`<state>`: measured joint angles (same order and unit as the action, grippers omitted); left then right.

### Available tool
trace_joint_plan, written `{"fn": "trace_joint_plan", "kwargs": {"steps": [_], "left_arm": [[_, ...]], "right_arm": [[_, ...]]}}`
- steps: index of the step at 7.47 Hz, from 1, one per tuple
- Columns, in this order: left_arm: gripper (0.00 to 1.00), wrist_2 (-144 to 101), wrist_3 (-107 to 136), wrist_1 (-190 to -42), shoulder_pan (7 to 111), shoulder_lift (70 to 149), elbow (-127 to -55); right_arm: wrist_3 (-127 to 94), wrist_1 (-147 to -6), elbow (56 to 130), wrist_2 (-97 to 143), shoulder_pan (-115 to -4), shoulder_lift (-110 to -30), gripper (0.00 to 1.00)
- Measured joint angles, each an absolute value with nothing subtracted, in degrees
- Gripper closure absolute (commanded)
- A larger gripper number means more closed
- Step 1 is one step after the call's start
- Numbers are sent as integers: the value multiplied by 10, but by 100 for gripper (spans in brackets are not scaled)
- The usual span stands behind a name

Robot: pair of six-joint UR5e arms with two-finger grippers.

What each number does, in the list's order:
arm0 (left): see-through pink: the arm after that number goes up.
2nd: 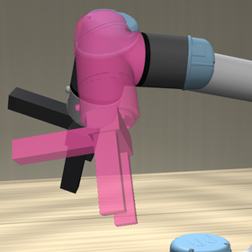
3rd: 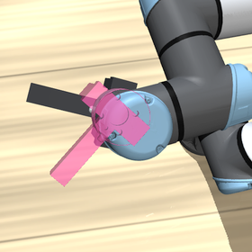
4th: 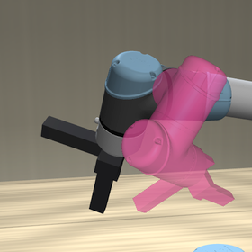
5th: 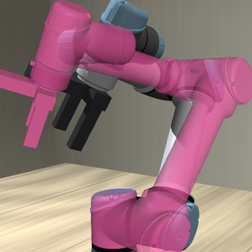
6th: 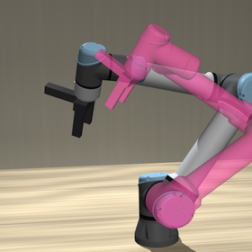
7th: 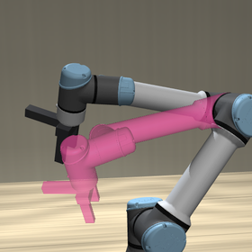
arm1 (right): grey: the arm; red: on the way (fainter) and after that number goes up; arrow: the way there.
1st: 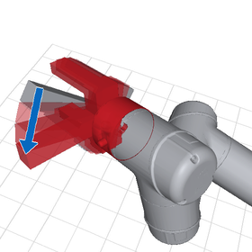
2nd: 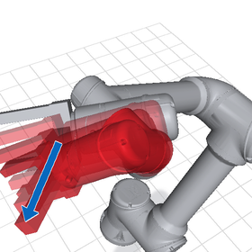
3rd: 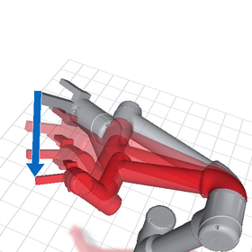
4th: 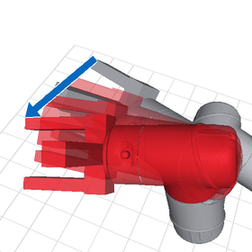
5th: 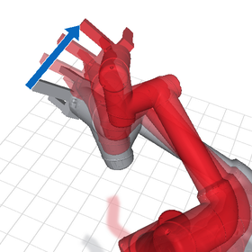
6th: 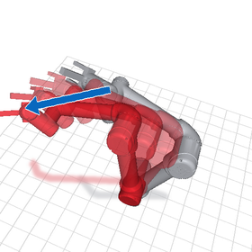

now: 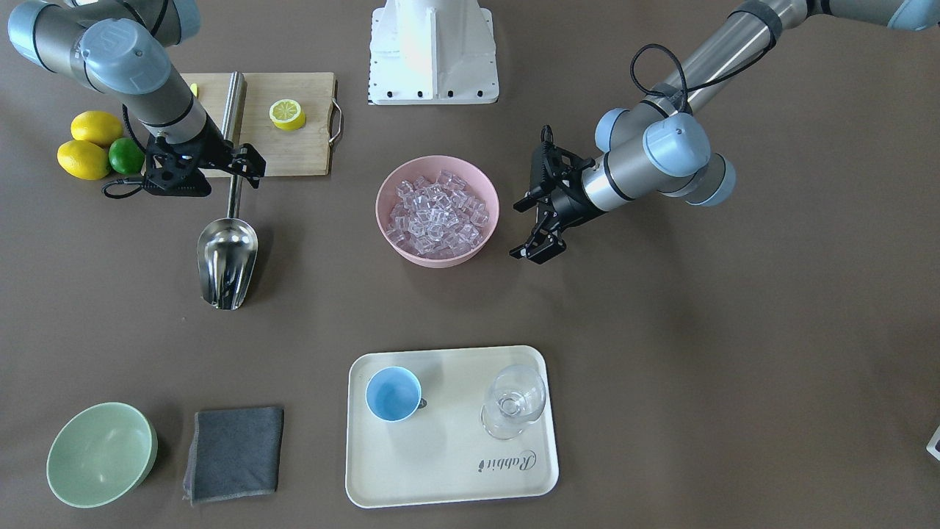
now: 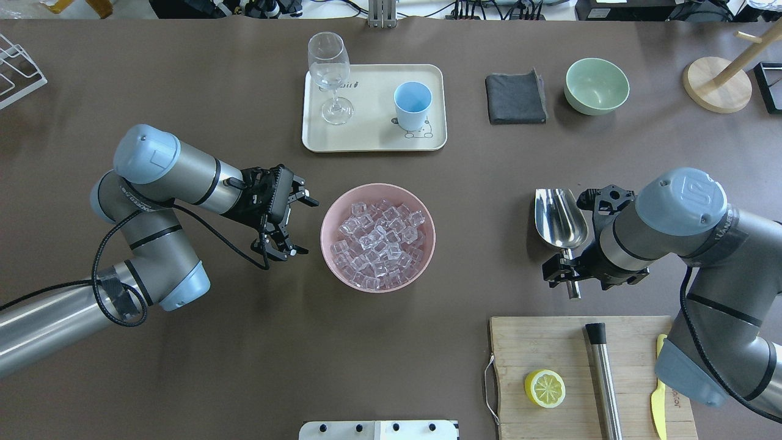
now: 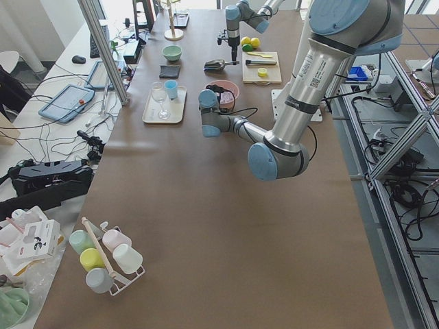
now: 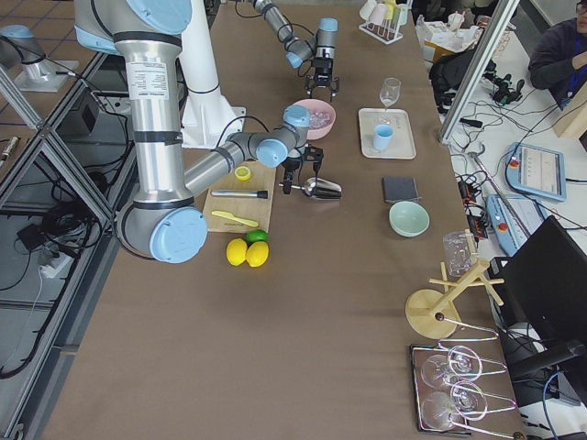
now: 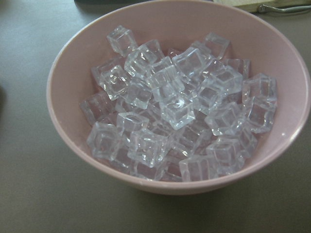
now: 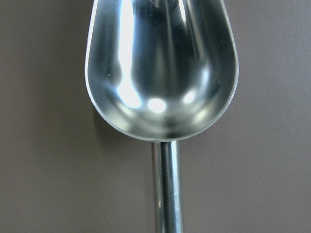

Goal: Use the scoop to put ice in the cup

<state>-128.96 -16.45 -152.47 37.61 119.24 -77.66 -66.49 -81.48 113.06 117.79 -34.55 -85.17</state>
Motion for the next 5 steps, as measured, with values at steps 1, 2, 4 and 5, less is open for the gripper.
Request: {"fn": "trace_joint_plan", "kwargs": {"steps": [1,2,4,5], "left_arm": [[2,-1288,-164,-1531,370,1195,-772],[2,-1287,-165,-1549,366,1190,-769],[2,-1287,-166,-1592,368,1177,-758],[2,-1284,-166,-1600,370,1176,-753]], "right_arm": [[-665,-815,1130,1171,-335,-852,13],[-663,-815,1130,1167,-330,-854,13],[-654,-815,1128,1164,-327,-855,16],[-646,-814,1125,1164,-326,-854,18]]}}
